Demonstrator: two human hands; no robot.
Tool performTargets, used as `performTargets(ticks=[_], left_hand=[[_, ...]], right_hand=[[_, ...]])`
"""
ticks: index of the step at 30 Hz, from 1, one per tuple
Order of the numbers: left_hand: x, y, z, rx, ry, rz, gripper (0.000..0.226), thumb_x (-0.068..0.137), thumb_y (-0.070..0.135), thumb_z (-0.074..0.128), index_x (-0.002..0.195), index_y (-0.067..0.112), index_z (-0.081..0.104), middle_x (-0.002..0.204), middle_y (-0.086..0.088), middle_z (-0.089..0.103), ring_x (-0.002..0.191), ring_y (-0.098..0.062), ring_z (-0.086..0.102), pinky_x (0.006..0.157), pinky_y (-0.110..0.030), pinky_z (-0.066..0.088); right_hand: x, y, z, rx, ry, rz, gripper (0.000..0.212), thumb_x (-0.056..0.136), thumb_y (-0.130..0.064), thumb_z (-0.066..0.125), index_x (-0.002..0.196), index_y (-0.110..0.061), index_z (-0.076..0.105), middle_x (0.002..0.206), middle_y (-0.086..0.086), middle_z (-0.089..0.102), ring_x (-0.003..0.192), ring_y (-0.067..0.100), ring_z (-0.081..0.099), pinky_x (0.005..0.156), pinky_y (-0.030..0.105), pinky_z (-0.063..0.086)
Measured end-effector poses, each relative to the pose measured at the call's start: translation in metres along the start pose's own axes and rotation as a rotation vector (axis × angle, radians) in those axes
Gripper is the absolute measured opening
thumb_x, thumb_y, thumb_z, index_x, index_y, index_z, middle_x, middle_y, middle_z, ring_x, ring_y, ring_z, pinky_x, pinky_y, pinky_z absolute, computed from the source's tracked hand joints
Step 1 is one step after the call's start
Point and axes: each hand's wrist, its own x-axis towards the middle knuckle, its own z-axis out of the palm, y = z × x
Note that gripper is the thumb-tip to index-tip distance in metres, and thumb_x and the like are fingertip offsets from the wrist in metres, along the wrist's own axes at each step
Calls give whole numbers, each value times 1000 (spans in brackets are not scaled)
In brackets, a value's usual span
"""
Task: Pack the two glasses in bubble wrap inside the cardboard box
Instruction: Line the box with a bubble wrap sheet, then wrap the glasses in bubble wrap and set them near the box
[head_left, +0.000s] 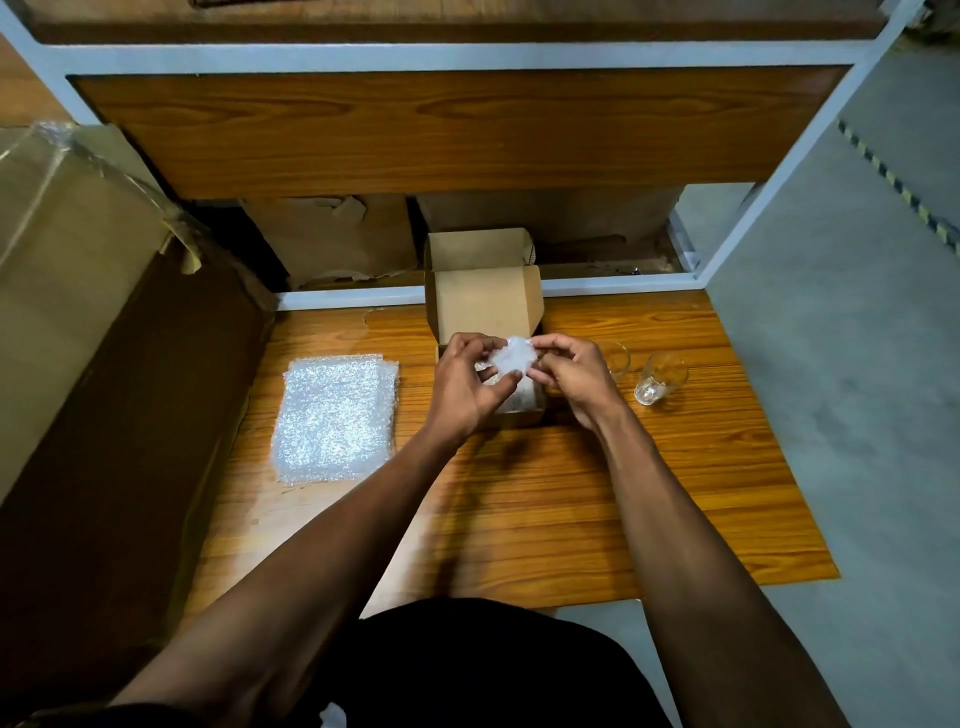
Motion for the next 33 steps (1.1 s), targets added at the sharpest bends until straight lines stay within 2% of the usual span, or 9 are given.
performTargets(ticks=[3,8,12,18,23,25,28,30,33], left_hand=[[-1,-1,1,80,-25,46,51,82,22,91,128,12,70,125,1,52,116,-18,62,95,-36,62],[-6,6,1,233,-51,185,55,92,29,83,140,22,58,125,2,55,114,-11,58,94,-34,62],[-7,8,1,320,-93,232,63,96,33,77,153,28,50,126,2,49,113,-11,55,94,-28,61],[-1,10,4,340,-125,224,52,93,34,80,140,25,61,144,0,43,123,-12,53,95,-24,58],[6,13,7,359,-144,202,31,93,29,80,119,18,69,124,2,58,104,-12,60,81,-27,55],[8,14,13,315,-144,173,24,91,24,81,113,20,71,120,4,59,100,-11,62,79,-27,56],[10,15,21,248,-140,125,20,90,22,83,107,23,73,115,7,61,97,-5,63,76,-22,54],[12,14,25,196,-132,69,19,89,22,84,106,25,74,114,10,62,96,-2,63,75,-17,52],[15,11,27,148,-103,12,20,88,22,85,104,28,74,113,12,63,95,-4,65,76,-21,56]], right_hand=[[-2,2,-5,-30,-16,-44,27,93,15,64,109,-5,73,91,6,71,81,11,72,71,18,58],[0,3,-9,-189,13,-92,28,88,7,75,112,-7,77,97,7,76,85,13,74,82,32,64],[1,-2,-10,-357,7,-141,24,86,-3,82,108,-13,79,93,0,77,84,13,76,78,35,65],[0,-7,-13,-430,-3,-124,20,85,-8,84,101,-16,77,93,-1,77,87,14,76,76,32,65],[-1,2,-22,-282,-2,-46,27,90,2,74,108,-16,67,104,7,71,98,25,75,85,44,65],[0,5,-29,-297,41,-57,33,88,0,78,115,-16,65,109,5,70,93,20,75,82,39,65],[0,8,-39,-545,248,-189,42,87,-11,83,123,-19,63,122,2,66,88,8,68,73,23,57],[0,11,-48,-784,376,-221,53,87,-18,83,134,-23,59,139,3,55,110,14,58,81,29,51],[5,21,-63,-1146,377,-133,84,81,-37,87,152,-26,42,153,6,44,134,31,40,102,44,43]])
